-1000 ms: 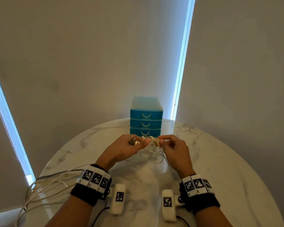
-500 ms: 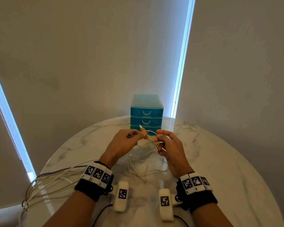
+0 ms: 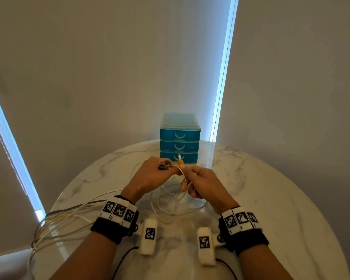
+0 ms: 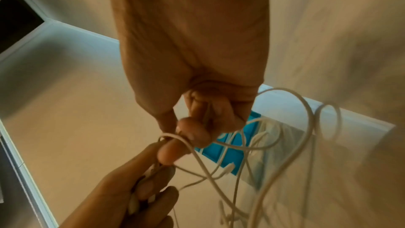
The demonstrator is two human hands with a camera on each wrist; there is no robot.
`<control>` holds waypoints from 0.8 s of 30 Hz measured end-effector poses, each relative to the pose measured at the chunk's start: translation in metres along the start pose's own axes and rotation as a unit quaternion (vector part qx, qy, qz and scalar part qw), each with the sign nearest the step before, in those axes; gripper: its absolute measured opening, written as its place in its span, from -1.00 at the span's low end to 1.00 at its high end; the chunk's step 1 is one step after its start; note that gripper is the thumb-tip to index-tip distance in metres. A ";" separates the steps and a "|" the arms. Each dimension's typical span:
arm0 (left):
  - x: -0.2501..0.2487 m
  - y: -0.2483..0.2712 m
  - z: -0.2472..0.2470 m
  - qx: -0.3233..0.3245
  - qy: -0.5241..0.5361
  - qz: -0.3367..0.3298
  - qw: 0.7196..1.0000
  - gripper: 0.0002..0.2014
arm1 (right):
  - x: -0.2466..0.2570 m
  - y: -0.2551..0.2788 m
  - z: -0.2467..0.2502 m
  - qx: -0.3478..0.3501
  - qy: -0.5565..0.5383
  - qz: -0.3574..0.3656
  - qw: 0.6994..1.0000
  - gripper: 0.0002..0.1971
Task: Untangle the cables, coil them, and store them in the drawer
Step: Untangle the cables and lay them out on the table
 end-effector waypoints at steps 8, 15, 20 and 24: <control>0.016 0.002 0.026 -0.167 0.099 0.115 0.974 -0.72 | -0.008 0.017 0.093 -0.449 -0.176 0.082 0.873 -0.72; 0.024 0.005 0.031 -0.209 0.168 0.144 0.953 -0.68 | -0.046 0.026 0.135 -0.556 -0.368 0.017 0.745 -0.59; 0.035 0.005 0.034 -0.213 0.194 0.169 0.943 -0.64 | -0.059 0.013 0.131 -0.424 -0.461 -0.005 0.780 -0.74; 0.034 0.004 0.030 -0.183 0.232 0.169 0.940 -0.53 | -0.037 0.002 0.102 -0.275 -0.346 -0.002 0.897 -0.71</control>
Point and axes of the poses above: each hand's wrist, its own y-axis away from the middle knuckle, its own z-axis out of the back of the hand, x = y × z, the point moved 5 cm from there along -y, towards the middle knuckle, and after that the axes turned 2 degrees about z, right-handed, at the moved point
